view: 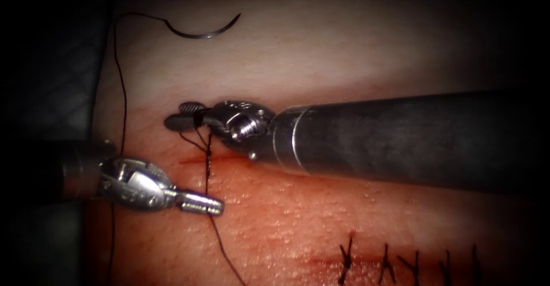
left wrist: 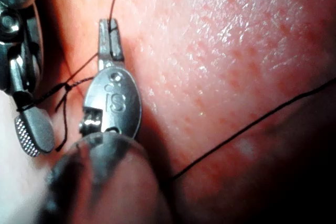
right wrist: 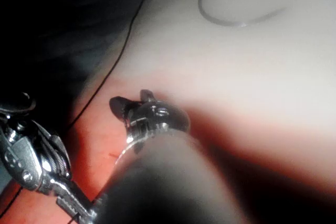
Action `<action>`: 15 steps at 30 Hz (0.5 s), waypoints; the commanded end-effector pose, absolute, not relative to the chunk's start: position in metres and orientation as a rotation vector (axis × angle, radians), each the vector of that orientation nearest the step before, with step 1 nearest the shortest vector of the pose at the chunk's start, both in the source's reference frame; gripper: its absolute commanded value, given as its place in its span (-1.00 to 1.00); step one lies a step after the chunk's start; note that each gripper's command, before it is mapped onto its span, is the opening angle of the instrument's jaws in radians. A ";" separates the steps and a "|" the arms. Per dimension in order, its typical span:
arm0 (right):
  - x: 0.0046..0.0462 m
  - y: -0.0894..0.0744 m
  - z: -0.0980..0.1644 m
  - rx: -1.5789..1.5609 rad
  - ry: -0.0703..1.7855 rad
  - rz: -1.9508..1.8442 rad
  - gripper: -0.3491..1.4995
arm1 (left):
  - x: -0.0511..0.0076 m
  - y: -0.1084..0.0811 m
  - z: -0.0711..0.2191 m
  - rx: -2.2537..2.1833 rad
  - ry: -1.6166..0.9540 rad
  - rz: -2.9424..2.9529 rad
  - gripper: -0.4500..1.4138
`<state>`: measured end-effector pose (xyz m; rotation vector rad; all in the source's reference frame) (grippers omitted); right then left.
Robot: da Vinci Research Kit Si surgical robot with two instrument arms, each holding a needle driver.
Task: Wound Closure
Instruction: With the right tool grasp the short suture end.
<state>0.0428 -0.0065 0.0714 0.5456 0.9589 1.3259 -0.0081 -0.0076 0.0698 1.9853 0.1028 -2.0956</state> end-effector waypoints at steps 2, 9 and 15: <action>0.0435 -0.006 0.072 0.553 0.947 1.319 -0.13 | -0.0086 -0.008 0.070 1.985 0.104 -2.093 -1.00; 0.0427 -0.007 0.071 0.604 0.919 1.299 0.33 | -0.0086 -0.008 0.070 1.984 0.103 -2.091 -1.00; 0.0434 -0.008 0.072 0.606 0.894 1.291 0.14 | -0.0086 -0.008 0.070 1.984 0.102 -2.091 -1.00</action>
